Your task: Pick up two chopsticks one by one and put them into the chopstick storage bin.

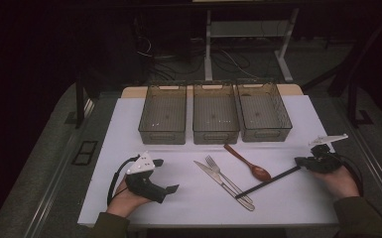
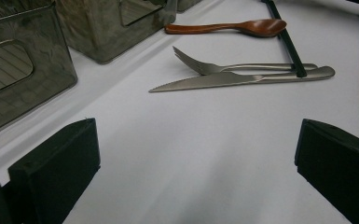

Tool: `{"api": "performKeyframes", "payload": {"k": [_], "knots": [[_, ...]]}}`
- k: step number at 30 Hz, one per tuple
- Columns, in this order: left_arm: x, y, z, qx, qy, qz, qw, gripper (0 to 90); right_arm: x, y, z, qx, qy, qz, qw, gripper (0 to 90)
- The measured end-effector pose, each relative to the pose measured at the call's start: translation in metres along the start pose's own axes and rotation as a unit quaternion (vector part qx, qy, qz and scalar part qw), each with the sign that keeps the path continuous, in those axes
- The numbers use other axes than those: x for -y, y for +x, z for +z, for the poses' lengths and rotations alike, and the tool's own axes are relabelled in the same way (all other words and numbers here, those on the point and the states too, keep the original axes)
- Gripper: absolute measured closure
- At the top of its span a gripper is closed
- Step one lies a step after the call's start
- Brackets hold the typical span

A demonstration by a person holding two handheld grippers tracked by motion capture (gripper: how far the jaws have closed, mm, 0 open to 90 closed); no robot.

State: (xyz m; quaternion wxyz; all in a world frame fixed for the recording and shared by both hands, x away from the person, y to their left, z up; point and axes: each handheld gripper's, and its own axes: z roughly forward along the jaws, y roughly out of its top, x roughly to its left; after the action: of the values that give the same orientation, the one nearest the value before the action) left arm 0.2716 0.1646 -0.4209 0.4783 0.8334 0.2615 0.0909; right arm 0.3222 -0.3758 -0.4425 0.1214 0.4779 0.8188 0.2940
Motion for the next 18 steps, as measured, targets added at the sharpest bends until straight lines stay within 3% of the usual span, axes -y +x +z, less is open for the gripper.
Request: {"api": "performKeyframes", "payload": {"k": [18], "knots": [[-0.0004,-0.0004,0.0003,0.001,0.0,0.0,1.0,0.0,0.009,0.0014,-0.0077,0.0,0.007,0.001,1.0,88.7]]}}
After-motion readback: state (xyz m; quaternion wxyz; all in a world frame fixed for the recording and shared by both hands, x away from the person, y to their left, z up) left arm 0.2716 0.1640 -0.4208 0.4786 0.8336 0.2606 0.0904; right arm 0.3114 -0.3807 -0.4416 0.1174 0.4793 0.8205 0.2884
